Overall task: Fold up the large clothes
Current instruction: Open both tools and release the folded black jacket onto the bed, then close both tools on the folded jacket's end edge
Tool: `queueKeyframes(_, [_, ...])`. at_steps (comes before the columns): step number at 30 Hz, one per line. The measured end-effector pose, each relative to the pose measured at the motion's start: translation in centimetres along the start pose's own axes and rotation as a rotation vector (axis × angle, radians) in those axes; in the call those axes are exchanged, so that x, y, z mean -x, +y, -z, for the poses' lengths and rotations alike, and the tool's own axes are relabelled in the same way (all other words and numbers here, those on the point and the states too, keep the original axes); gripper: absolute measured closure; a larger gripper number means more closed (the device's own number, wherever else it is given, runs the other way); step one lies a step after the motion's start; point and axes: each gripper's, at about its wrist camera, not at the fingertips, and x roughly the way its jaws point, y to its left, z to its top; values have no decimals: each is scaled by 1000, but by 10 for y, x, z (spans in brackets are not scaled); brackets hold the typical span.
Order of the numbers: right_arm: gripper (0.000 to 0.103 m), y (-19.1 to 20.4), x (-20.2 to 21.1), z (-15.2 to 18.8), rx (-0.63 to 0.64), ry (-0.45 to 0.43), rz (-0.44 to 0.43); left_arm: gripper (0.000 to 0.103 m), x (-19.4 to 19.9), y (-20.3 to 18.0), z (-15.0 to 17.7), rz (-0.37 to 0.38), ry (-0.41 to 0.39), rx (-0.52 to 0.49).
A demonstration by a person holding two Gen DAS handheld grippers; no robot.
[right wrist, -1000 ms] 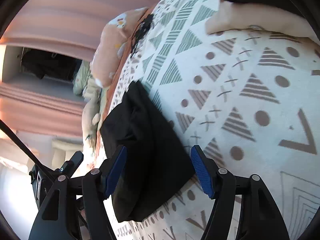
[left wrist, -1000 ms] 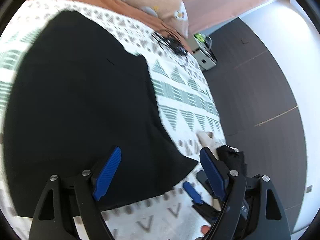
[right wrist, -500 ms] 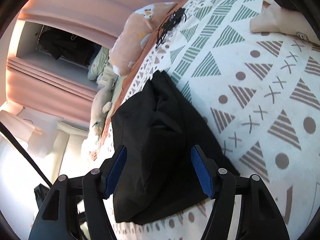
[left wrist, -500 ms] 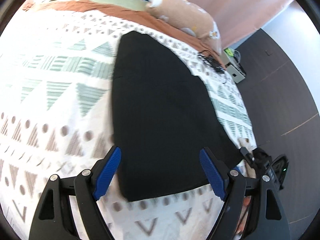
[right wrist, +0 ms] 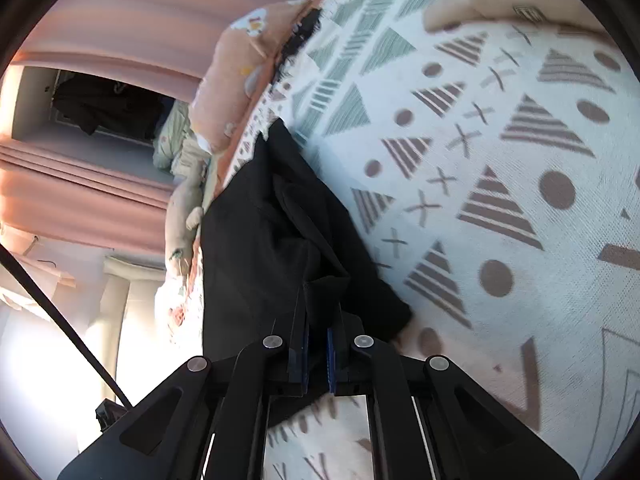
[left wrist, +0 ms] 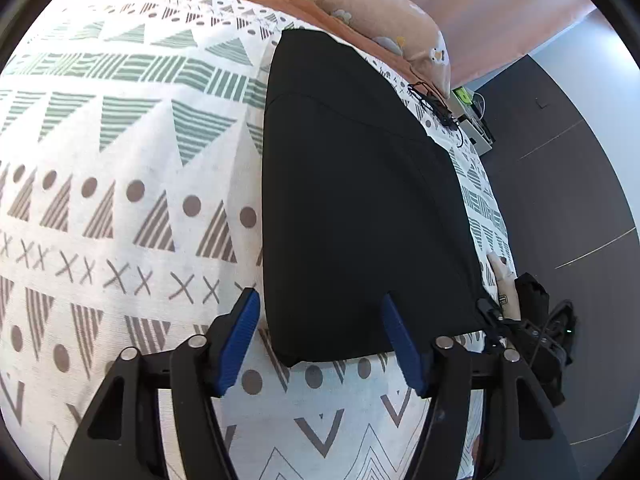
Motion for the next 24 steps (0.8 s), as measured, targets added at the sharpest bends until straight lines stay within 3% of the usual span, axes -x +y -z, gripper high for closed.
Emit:
queueKeyframes(6, [99, -13, -10, -9, -49, 43, -16, 40, -11, 3, 2, 2, 6, 12])
queueKeyframes(11, [93, 8, 1, -19, 25, 31, -7, 40, -19, -5, -4, -5, 10, -3])
queueKeyframes(12, [85, 9, 2, -18, 48, 26, 24, 40, -20, -6, -4, -11, 8, -6])
queueKeyframes(14, [56, 8, 7, -19, 66, 1, 70, 40, -22, -9, -4, -21, 2, -13])
queueKeyframes(15, [36, 7, 8, -19, 57, -7, 63, 40, -22, -9, -4, -24, 0, -16])
queueKeyframes(24, [33, -3, -12, -14, 20, 95, 52, 40, -28, -10, -4, -49, -4, -33])
